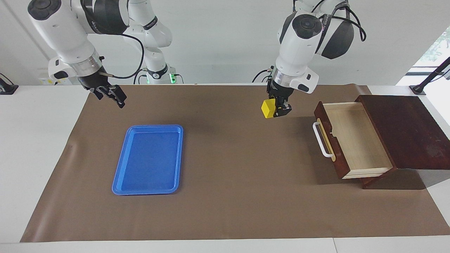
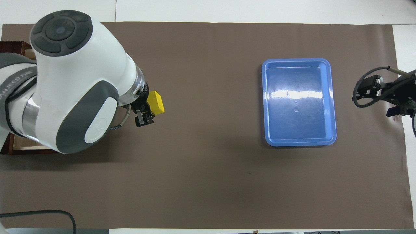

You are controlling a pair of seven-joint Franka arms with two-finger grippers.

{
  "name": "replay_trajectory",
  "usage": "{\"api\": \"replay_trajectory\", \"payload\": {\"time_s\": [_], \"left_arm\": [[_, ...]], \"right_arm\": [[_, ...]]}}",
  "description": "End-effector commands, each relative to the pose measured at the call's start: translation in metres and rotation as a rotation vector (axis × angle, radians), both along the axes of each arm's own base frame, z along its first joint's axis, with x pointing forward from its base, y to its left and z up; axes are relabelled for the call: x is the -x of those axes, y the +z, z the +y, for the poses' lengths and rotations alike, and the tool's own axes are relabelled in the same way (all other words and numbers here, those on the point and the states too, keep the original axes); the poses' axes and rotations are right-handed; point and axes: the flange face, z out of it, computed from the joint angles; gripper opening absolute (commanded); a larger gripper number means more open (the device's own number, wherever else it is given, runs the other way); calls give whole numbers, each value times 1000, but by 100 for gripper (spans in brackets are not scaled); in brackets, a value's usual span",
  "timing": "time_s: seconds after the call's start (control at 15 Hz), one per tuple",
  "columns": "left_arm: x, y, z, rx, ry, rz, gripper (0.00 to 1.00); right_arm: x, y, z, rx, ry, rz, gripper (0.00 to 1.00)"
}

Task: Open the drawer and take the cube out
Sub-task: 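Lift the cube out with the left gripper while the right gripper approaches, then move the right gripper toward the yellow cube held by the left gripper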

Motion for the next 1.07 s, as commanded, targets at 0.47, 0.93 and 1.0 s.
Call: {"api": "replay_trajectory", "payload": {"time_s": [0.47,0.93,1.0], "left_arm": [[-12,-12,-26,110,-6,-77,0],[2,-41,-58,50,-78,-73,0],[6,-53,-66,39,-91,-60,0]], "right_arm": [[-44,-43,93,-230,-619,128,100],[-64,-88,152,-349,-725,217,100],[-63,-92,161,-352,-716,222,100]]}}
